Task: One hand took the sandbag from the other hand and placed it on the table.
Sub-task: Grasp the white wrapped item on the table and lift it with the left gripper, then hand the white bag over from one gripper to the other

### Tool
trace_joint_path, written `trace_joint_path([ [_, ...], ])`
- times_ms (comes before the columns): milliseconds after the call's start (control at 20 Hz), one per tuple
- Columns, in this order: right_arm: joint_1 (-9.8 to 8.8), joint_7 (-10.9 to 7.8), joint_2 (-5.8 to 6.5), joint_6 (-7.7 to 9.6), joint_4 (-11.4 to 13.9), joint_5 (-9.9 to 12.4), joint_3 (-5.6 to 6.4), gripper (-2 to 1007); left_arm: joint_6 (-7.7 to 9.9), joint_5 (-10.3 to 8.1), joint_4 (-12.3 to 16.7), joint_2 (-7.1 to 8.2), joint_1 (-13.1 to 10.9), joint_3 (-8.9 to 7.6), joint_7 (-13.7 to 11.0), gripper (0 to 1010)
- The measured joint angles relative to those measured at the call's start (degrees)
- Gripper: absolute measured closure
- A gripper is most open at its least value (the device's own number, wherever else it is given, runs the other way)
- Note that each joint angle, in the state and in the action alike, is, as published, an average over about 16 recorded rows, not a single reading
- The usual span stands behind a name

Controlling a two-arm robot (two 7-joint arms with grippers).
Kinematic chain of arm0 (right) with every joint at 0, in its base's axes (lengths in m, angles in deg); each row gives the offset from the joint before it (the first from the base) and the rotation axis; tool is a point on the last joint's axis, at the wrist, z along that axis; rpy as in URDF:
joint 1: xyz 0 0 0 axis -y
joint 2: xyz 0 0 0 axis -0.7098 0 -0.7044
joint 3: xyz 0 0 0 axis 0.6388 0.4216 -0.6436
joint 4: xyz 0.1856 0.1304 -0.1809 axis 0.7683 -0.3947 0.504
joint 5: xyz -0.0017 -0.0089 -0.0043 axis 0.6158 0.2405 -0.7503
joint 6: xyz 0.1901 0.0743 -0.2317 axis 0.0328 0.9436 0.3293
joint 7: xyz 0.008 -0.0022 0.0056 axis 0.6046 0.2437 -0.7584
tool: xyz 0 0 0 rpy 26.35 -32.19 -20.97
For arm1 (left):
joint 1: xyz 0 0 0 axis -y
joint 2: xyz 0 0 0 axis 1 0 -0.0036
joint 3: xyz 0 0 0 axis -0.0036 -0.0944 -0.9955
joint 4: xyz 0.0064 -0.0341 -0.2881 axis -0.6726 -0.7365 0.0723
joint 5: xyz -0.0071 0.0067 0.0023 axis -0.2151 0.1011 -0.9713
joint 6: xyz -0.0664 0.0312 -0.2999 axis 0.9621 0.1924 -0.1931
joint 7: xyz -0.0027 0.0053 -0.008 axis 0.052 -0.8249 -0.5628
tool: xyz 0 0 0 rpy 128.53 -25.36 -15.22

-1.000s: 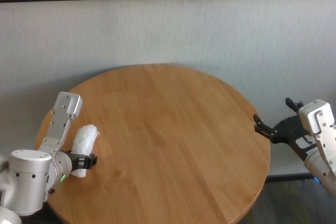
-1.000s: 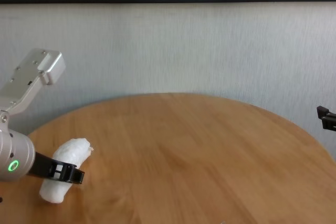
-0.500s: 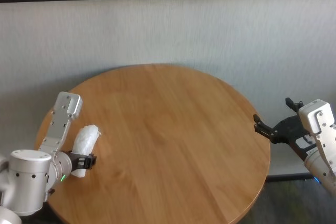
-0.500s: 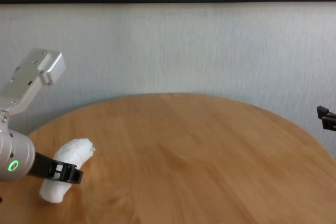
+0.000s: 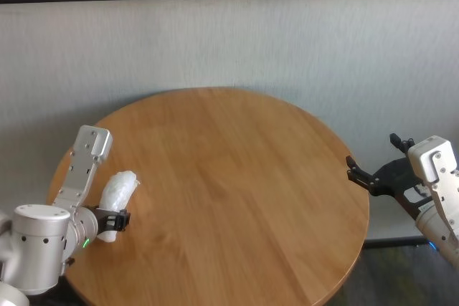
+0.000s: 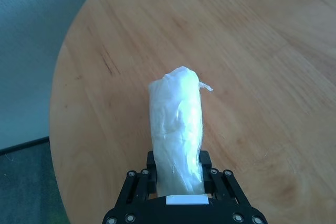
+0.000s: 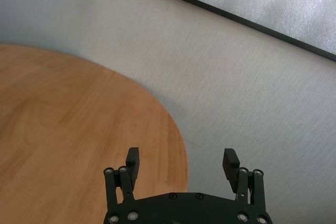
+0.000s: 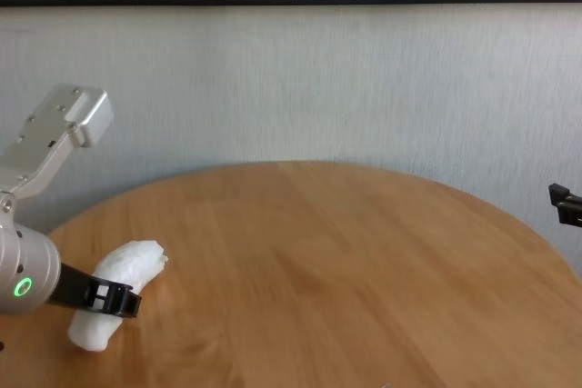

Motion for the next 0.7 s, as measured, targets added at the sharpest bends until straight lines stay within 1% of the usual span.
trace_joint_path([
  [200, 0.0, 0.0, 0.0, 0.0, 0.0, 0.0, 0.0, 3, -0.29, 0.08, 0.1, 0.07, -0.1, 0.02, -0.4, 525],
  [400, 0.0, 0.0, 0.0, 0.0, 0.0, 0.0, 0.0, 3, -1.08, 0.28, 0.2, 0.24, -0.3, 0.06, -1.0, 534],
  [600, 0.0, 0.0, 0.0, 0.0, 0.0, 0.0, 0.0, 3, -2.62, 0.64, 0.5, 0.55, -0.7, 0.14, -2.1, 539],
  [700, 0.0, 0.0, 0.0, 0.0, 0.0, 0.0, 0.0, 3, -3.8, 0.89, 0.8, 0.77, -1.0, 0.2, -2.9, 539],
])
